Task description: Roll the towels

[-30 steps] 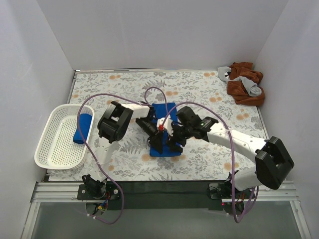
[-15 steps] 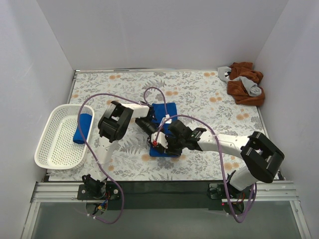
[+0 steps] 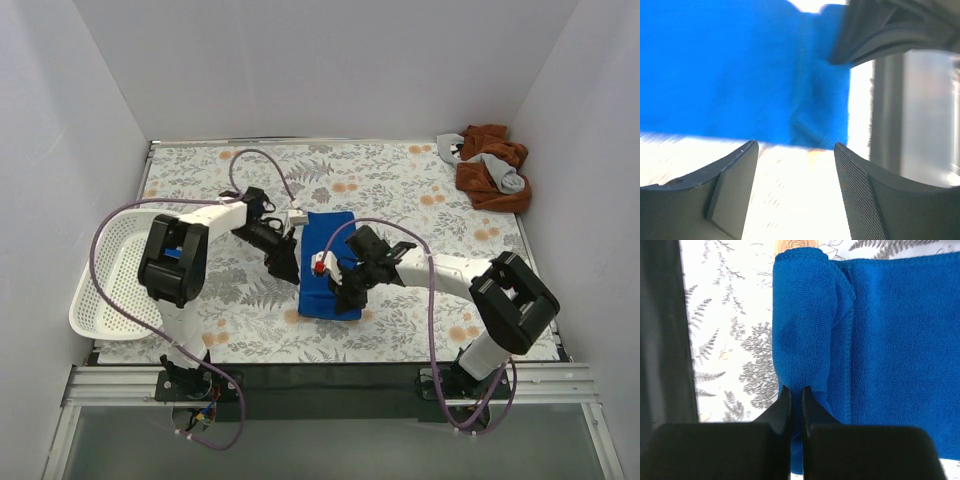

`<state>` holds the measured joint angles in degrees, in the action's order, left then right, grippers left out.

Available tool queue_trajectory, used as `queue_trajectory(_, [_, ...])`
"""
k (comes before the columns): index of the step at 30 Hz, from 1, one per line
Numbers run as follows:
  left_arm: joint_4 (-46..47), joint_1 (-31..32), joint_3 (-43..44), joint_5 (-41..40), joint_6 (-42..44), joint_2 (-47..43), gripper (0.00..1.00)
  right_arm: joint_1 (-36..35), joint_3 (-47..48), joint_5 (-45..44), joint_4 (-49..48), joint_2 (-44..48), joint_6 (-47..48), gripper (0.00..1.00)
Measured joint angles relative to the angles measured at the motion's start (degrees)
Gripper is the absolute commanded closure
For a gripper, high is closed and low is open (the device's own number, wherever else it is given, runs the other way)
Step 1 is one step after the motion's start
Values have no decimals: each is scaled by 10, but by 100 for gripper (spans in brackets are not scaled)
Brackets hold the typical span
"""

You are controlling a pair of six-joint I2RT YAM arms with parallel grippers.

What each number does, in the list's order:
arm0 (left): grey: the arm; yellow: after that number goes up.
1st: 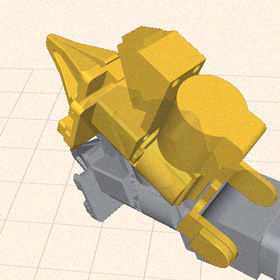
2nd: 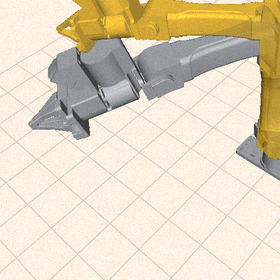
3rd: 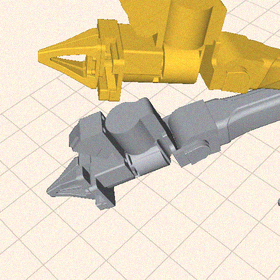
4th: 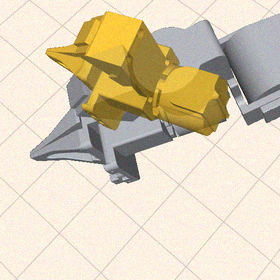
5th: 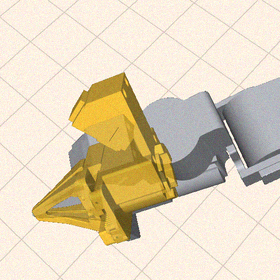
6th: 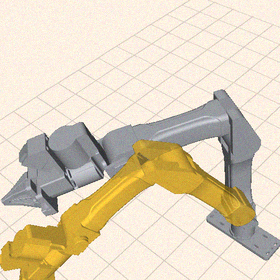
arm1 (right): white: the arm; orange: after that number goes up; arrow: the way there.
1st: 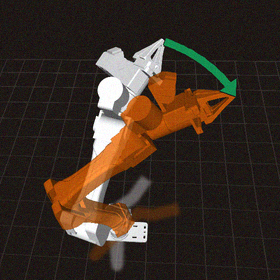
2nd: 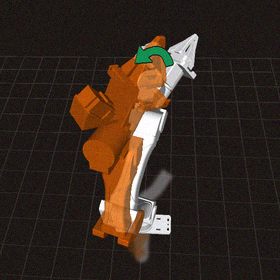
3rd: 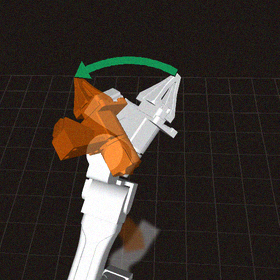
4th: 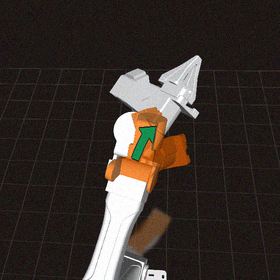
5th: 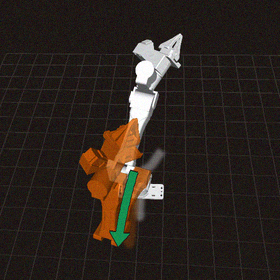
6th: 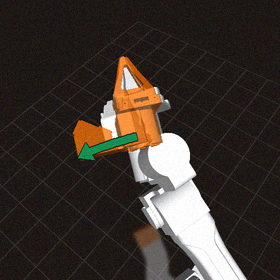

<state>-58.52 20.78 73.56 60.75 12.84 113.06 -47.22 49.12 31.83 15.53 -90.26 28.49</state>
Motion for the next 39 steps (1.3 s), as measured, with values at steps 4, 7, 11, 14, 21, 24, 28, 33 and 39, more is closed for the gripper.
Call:
queue_trajectory(4, [78,-51,-42,-45,-38,-88,40,33,41,66,47,-45,-12,99])
queue_trajectory(7, [144,-54,-97,-93,-49,-187,37,59,90,122,91,-100,-18,99])
queue_trajectory(11, [226,30,-190,-181,-35,-337,37,86,141,192,139,-172,-20,99])
queue_trajectory(14, [287,132,-257,-242,-23,-416,37,101,179,241,180,-222,-15,99])
queue_trajectory(21, [395,283,-359,-403,18,-461,38,121,228,325,258,-301,11,99])
queue_trajectory(24, [433,320,-381,-448,42,-459,39,126,242,346,282,-323,21,98])
queue_trajectory(28, [479,359,-401,-482,78,-449,43,133,261,375,320,-356,37,98])
queue_trajectory(33, [521,390,-429,-504,110,-418,50,139,285,395,362,-387,53,97])
queue_trajectory(39, [558,396,-427,-529,126,-356,80,139,296,388,381,-392,61,81])
